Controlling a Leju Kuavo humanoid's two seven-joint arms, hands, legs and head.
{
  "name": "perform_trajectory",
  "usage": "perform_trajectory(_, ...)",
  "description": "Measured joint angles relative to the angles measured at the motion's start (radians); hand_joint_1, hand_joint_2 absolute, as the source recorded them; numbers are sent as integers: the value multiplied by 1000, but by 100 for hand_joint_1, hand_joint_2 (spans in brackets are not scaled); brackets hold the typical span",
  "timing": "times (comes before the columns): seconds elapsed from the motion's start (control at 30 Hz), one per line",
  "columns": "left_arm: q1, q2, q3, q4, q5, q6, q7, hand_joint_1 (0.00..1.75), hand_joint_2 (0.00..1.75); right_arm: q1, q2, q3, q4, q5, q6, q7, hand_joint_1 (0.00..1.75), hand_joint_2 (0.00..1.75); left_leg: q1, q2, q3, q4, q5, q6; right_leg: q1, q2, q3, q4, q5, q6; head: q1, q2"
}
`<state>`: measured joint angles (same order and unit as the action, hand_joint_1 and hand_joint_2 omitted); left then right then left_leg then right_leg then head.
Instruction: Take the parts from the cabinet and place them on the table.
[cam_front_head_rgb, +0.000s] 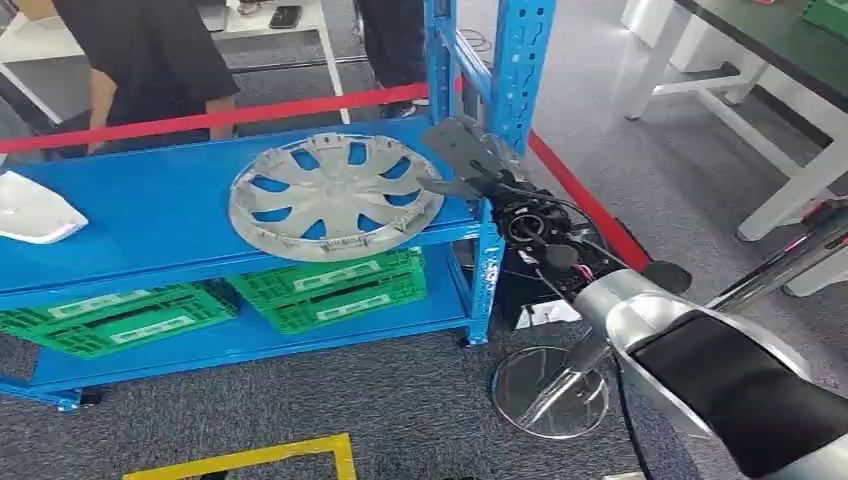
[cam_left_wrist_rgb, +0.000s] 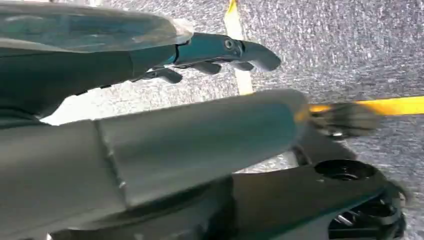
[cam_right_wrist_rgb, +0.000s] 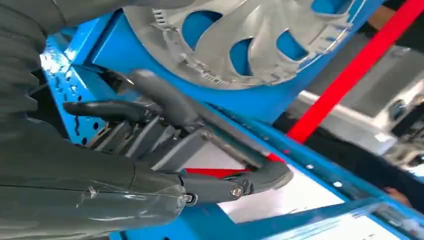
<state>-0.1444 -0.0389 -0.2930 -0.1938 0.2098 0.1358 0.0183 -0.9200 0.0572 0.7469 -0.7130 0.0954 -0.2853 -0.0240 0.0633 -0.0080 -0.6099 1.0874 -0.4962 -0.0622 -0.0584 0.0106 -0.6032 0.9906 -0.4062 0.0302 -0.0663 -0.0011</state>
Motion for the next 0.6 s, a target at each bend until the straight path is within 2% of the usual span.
perform_trajectory(0.03, 1, 0, 0, 0, 0, 0, 0, 0, 0, 0, 0, 0, -3, -1, 0, 1, 0, 175, 2, 3, 32, -92, 58, 0, -3, 3, 2, 1, -1, 7, 0, 0)
perform_trajectory(0.07, 0, -2, 0, 0, 3, 2, 1, 0, 0, -1, 0, 0, -4, -1, 0, 0, 0, 175, 0, 9, 31, -113, 74, -7, -2, 5, 4, 2, 0, 18, -1, 0)
perform_trajectory(0.1, -5, -4, 0, 0, 5, 2, 3, 0, 0, -7, 0, -1, -4, -2, 0, 0, 0, 175, -9, 15, 20, -113, 25, 2, 3, 9, 0, 1, -4, 28, -3, 0)
perform_trajectory(0.13, -8, -4, 0, 0, 6, 2, 4, 0, 0, -15, -5, -5, -4, -5, 0, 0, 0, 175, -12, 13, 18, -110, 32, 8, 4, 5, -2, -11, -11, 39, -1, 0)
perform_trajectory(0.2, -5, -4, 0, 0, 6, 7, 6, 0, 0, -31, -7, -9, -5, -12, 1, -6, 0, 175, -16, 10, 16, -112, 59, 25, 0, 2, 7, -28, -13, 50, 0, 0)
perform_trajectory(0.23, -2, -3, 0, 0, 6, 10, 6, 0, 0, -36, -16, -11, -5, -13, 2, -8, 0, 175, -9, 9, 24, -115, 76, 38, -3, -1, 7, -17, -17, 52, 4, 0)
perform_trajectory(0.27, -2, -3, 0, 0, 6, 11, 6, 0, 0, -36, -19, -10, -6, -13, 3, -10, 0, 175, -13, 8, 27, -115, 75, 42, -1, -9, -5, 23, -45, 47, 11, 0)
perform_trajectory(0.3, -3, -5, 0, 0, 6, 11, 6, 0, 0, -38, -20, -10, -6, -13, 6, -10, 0, 175, -19, 7, 29, -117, 77, 52, 4, -11, -39, 100, -91, 43, 11, 0)
perform_trajectory(0.33, -4, -5, 0, 0, 6, 11, 6, 0, 0, -39, -24, -11, -6, -13, 7, -10, 0, 175, -25, 7, 29, -117, 77, 56, 12, -11, -84, 196, -136, 40, 13, 0)
perform_trajectory(0.37, -4, -6, -1, 0, 6, 11, 6, 0, 0, -39, -26, -10, -6, -12, 10, -10, 0, 175, -32, 6, 29, -117, 75, 61, 21, -11, -125, 281, -168, 35, 16, 0)
perform_trajectory(0.4, -2, -6, -1, 0, 6, 11, 6, 0, 0, -37, -29, -10, -6, -7, 13, -10, 0, 175, -41, 3, 30, -117, 74, 65, 29, -11, -151, 329, -180, 28, 17, 0)
perform_trajectory(0.43, 0, -7, -1, 0, 6, 11, 6, 0, 0, -35, -29, -9, -6, -2, 17, -10, 0, 175, -51, 0, 32, -117, 72, 69, 37, -10, -152, 324, -167, 18, 18, 0)
perform_trajectory(0.47, 2, -8, -1, 0, 6, 11, 6, 0, 0, -34, -29, -8, -6, 1, 23, -10, 0, 175, -59, -1, 35, -117, 70, 71, 48, -10, -130, 269, -131, 2, 20, 0)
perform_trajectory(0.5, 2, -8, -1, 0, 7, 11, 6, 0, 0, -34, -29, -7, -7, 2, 27, -11, 0, 175, -68, -4, 40, -117, 69, 74, 61, -8, -89, 186, -87, -17, 21, 0)
perform_trajectory(0.53, 2, -10, -1, 0, 8, 11, 6, 0, 0, -34, -29, -7, -12, 2, 35, -18, 0, 175, -76, -6, 46, -118, 66, 78, 75, -7, -39, 82, -38, -42, 22, 0)
perform_trajectory(0.57, 2, -21, -1, 0, 13, 11, 6, 0, 0, -34, -28, -6, -16, 2, 48, -34, 0, 175, -75, -5, 47, -120, 63, 80, 93, -4, -1, -2, -9, -69, 20, 0)
perform_trajectory(0.6, 0, -15, -1, 0, 16, 14, 4, 0, 0, -33, -27, -5, -19, -5, 60, -51, 0, 175, -85, -9, 49, -119, 60, 80, 96, -2, 4, -12, -2, -71, 19, 0)
